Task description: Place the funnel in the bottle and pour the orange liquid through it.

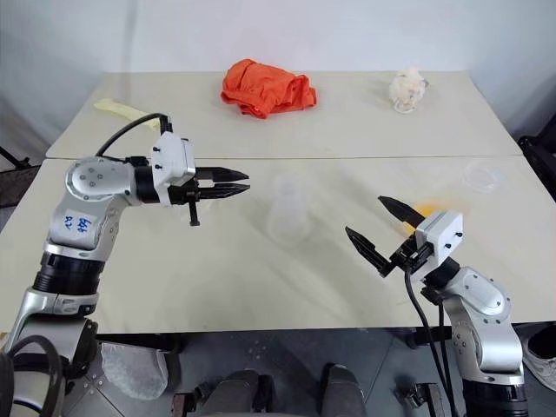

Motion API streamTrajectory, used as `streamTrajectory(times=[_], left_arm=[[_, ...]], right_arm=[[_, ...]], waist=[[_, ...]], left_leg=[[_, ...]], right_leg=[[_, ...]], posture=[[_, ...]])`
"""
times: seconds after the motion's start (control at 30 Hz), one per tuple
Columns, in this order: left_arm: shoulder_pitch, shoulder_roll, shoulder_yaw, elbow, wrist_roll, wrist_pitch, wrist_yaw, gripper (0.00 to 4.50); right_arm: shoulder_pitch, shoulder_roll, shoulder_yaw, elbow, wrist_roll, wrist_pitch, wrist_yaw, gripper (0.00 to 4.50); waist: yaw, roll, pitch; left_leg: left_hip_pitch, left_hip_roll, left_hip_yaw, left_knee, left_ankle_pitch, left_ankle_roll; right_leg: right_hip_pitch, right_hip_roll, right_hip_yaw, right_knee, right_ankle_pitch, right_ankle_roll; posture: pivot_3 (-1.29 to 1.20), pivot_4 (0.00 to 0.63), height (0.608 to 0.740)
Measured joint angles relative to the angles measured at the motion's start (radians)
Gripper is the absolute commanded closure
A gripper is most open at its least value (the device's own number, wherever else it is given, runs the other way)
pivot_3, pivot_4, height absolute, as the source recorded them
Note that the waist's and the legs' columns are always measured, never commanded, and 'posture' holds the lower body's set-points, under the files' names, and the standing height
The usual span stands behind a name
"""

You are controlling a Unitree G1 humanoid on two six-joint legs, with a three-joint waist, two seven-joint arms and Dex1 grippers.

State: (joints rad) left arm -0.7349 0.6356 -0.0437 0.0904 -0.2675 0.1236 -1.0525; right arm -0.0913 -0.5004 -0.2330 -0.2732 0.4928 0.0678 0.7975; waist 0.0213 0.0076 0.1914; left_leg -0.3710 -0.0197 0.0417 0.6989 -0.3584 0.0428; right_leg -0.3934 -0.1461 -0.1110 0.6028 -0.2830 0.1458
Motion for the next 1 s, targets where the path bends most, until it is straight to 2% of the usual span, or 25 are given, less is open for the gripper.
streamTrajectory(times=[0.07,0.2,0.23,0.3,0.63,0.8,1.0], left_arm=[[0.042,-0.002,0.033,-0.013,-0.002,0.000,0.037,3.84],[0.231,-0.053,0.144,-0.094,-0.009,0.034,0.195,3.84],[0.285,-0.072,0.166,-0.120,-0.011,0.049,0.236,3.65],[0.402,-0.114,0.213,-0.185,-0.019,0.081,0.321,3.24],[0.836,-0.299,0.454,-0.462,-0.052,0.112,0.630,0.11],[0.940,-0.317,0.464,-0.511,-0.078,0.119,0.646,0.05],[0.914,-0.334,0.418,-0.511,-0.103,0.142,0.663,0.05]], right_arm=[[-0.025,-0.002,0.007,0.002,0.000,0.001,0.006,0.00],[-0.056,-0.020,0.033,0.005,0.003,0.011,0.030,0.00],[-0.062,-0.024,0.034,0.006,0.005,0.017,0.036,0.00],[-0.081,-0.036,0.038,0.009,0.012,0.031,0.047,0.00],[-0.255,-0.053,0.085,0.099,0.040,0.089,0.129,0.00],[-0.261,-0.052,0.116,0.118,0.048,0.113,0.166,0.00],[-0.260,-0.052,0.118,0.118,0.047,0.114,0.182,0.00]], waist=[[0.001,0.000,0.000],[0.001,0.000,0.000],[0.001,0.000,0.000],[0.001,0.000,0.000],[0.003,0.000,0.000],[0.003,0.000,0.000],[0.003,0.000,0.000]], left_leg=[[0.000,0.000,0.000,0.000,0.000,0.000],[0.000,0.000,-0.001,-0.001,0.000,0.000],[0.000,0.000,-0.002,-0.001,0.000,0.000],[0.000,0.000,-0.002,-0.001,0.000,0.000],[0.001,0.000,-0.003,0.000,0.000,0.000],[0.000,0.000,-0.003,-0.001,-0.001,0.000],[0.000,0.000,-0.003,0.000,-0.001,0.000]], right_leg=[[0.000,0.000,0.000,0.000,0.000,0.000],[0.000,-0.001,0.000,0.000,0.000,0.000],[0.000,-0.001,0.000,0.001,0.000,0.000],[0.000,-0.001,0.000,0.000,0.000,0.000],[0.001,-0.003,0.001,-0.001,0.000,0.000],[0.001,-0.003,0.001,-0.002,0.000,0.000],[0.001,-0.003,0.001,-0.002,0.000,0.000]], posture=[[0.00,0.150,0.740],[0.00,0.150,0.740],[0.00,0.150,0.740],[0.00,0.150,0.740],[0.00,0.150,0.740],[0.00,0.150,0.740],[0.00,0.150,0.740]])
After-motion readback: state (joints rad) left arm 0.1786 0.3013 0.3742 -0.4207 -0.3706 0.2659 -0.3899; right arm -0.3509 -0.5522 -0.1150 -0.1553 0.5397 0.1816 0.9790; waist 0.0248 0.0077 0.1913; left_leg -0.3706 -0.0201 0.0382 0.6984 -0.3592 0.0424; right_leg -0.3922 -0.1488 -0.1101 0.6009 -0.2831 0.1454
